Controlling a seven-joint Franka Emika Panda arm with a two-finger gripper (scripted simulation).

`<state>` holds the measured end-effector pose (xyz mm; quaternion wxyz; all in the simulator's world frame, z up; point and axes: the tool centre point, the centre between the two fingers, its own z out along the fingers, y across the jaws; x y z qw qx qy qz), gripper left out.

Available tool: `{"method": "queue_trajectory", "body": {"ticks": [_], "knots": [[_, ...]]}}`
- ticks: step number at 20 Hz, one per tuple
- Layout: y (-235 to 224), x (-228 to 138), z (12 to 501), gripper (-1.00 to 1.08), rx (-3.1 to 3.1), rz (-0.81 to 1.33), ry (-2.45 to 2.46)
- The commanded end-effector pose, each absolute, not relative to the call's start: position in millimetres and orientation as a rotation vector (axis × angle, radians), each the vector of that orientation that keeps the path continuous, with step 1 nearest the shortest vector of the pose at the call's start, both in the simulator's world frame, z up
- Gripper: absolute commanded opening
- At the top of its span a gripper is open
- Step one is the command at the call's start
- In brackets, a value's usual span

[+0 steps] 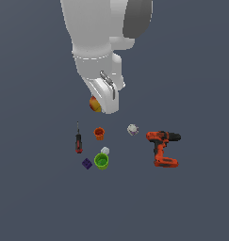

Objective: Pick up a designated object from a clutter of objects.

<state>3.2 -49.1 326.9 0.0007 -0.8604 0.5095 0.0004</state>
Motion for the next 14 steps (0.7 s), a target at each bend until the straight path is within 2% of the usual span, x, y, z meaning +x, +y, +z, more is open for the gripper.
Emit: {"method": "queue_trajectory", "body": {"ticks": [1, 7, 14], "knots": [[-54.9, -5.2, 349.2, -1.00, -2.703, 0.001, 1.600], [-65.3, -17.8, 388.4, -1.00, -2.703, 0.001, 1.600], [-70.0, -23.2, 408.5, -1.00, -2.704, 0.000, 1.599]]}}
